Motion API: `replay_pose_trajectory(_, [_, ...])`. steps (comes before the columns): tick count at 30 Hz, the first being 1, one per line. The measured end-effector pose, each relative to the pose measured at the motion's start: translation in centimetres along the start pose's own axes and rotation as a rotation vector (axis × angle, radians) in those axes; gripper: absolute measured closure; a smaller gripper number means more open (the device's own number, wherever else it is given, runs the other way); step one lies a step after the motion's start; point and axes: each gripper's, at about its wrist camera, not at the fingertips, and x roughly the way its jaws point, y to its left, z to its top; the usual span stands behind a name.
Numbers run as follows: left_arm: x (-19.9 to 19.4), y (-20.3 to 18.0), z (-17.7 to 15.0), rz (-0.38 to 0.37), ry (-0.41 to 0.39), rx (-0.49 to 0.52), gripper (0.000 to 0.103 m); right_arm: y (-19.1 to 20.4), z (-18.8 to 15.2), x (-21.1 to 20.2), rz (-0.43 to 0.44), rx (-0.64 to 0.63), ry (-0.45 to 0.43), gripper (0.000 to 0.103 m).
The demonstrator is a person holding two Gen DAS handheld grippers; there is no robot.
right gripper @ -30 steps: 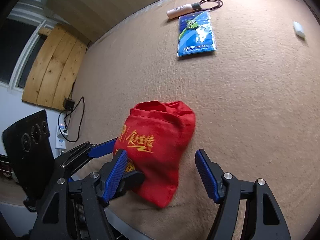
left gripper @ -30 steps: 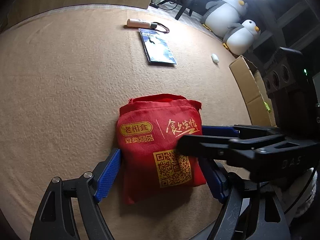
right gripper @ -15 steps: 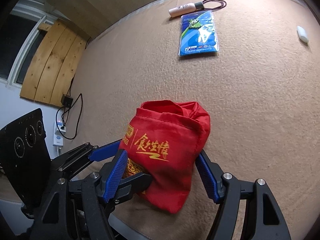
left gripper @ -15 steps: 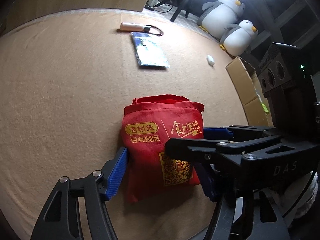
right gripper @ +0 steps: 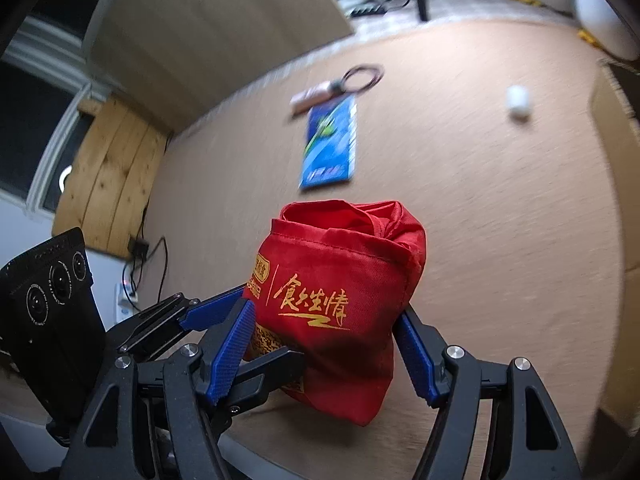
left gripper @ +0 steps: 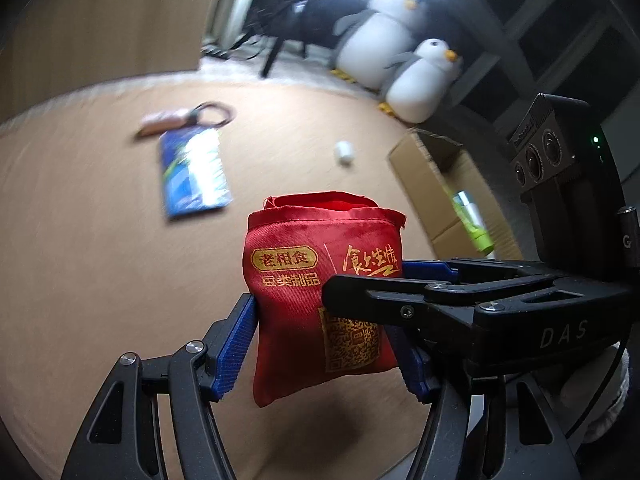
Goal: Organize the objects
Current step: 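Carry the red bag into the box and open both tools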
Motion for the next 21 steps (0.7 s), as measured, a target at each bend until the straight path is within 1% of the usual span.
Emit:
replay_pose_trajectory(6, [1.8,-4.9,2.9,-0.042,-0.024,0.062,0.036,-3.4,1.6,-4.7,-0.037,0.025,-0.075,0.036])
replay_pose_trajectory(14, [5.7,-11.4,7.0,-0.105,-0.042,0.136,0.036,-8.6,3.5,-10.5,-0.108,0.044,-0.150,0.036])
replay_pose_trajectory(18, [8.5,-14.3,8.6,-0.128,-0.036,0.162,0.036,-11.2,4.1,-12.5,-0.140,0.065,-0.172,0.036])
replay_pose_trajectory(21, [10.2,-15.9,9.2,-0.136,-0.026,0.178,0.036,-13.3,4.4,-13.5,-0.160,0.079,-0.178,0.036])
